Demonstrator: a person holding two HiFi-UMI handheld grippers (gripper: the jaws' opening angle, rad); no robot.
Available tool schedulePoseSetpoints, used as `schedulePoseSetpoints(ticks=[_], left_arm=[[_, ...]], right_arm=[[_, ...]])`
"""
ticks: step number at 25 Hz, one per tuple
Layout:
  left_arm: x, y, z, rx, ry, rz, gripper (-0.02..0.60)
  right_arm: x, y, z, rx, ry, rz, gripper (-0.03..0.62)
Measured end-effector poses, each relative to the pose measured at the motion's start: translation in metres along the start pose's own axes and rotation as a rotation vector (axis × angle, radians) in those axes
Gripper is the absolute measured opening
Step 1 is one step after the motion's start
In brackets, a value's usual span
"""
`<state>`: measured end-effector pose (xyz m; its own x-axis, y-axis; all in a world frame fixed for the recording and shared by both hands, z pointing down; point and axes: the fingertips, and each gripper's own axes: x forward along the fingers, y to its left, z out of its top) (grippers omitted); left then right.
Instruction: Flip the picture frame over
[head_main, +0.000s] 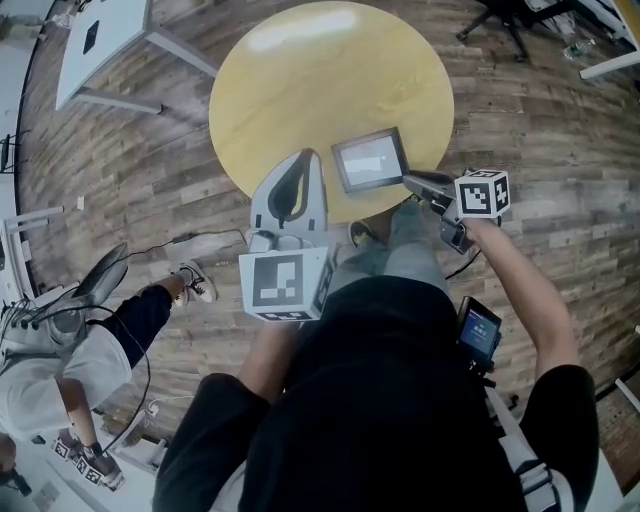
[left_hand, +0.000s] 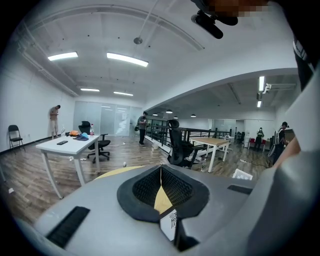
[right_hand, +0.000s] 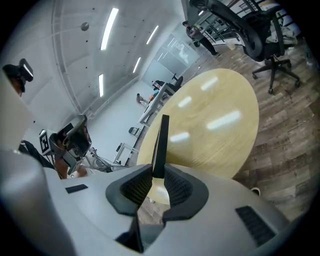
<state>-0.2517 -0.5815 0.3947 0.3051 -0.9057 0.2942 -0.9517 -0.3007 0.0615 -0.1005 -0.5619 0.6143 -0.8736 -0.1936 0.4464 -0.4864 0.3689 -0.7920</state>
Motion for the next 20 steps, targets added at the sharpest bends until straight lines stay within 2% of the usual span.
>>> schedulePoseSetpoints(ticks=[8,15,20], left_arm=[[0.002,-0.003,-0.002,-0.003,0.008,-0.011,0.023],[-0.004,0.002,-0.001,-0.004,0.006,0.005,0.023],[-0.008,0.000,-0.007,-0.006,0.009,0.011,0.023]], right_arm=[[0.003,-0.028,-0.018,0.021,0.061,-0.083,0.086],[0.008,-0.041,-0.034,0.187,0.152,-0.104,0.086],[0.006,-0.050,-0.042,0.205,0.179,-0.159,0.086]])
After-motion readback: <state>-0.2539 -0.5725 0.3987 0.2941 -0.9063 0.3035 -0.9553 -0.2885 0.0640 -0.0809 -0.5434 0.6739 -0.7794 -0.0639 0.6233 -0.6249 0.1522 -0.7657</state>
